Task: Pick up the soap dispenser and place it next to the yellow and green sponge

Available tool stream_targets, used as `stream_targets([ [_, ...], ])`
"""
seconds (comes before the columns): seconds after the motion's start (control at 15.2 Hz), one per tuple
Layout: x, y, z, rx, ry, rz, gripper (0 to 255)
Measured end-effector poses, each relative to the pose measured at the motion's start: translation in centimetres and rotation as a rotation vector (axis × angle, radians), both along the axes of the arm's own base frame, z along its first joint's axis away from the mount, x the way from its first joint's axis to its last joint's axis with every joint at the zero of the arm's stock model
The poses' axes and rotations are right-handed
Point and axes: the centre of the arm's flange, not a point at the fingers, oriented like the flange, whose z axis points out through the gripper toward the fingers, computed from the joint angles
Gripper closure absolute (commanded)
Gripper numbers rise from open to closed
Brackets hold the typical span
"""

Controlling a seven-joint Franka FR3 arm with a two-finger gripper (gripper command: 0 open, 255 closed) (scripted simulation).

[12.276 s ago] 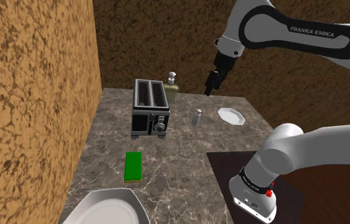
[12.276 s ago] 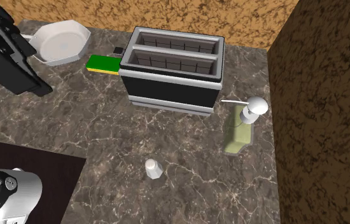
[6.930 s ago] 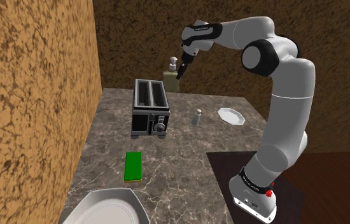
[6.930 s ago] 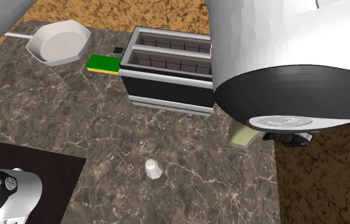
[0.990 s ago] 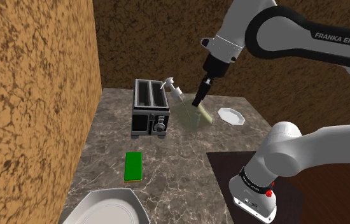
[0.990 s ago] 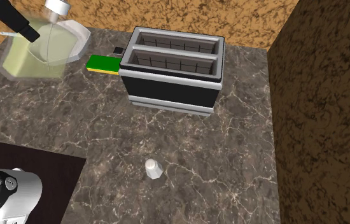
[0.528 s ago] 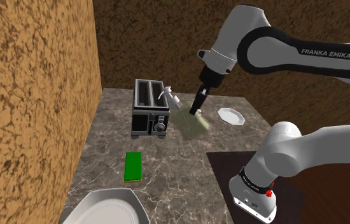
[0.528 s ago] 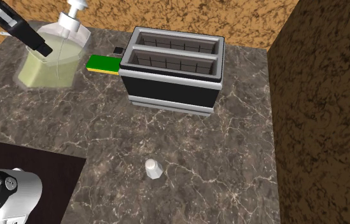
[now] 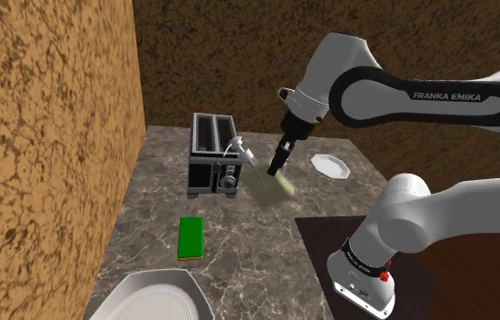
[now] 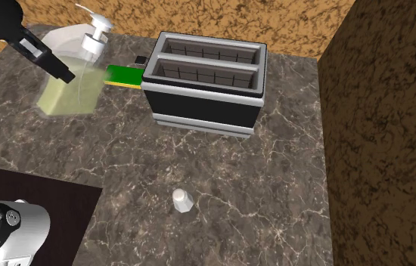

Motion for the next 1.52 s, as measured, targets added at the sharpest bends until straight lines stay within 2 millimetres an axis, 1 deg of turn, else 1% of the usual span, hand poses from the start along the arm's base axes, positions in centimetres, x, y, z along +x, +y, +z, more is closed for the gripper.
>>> stream_targets([
  [1.25,0.1,0.1,-10.1,0.0,0.0,0.0,255],
  [1.52,0.1,0.2,-12.0,0.002,-0.003,0.0,255],
])
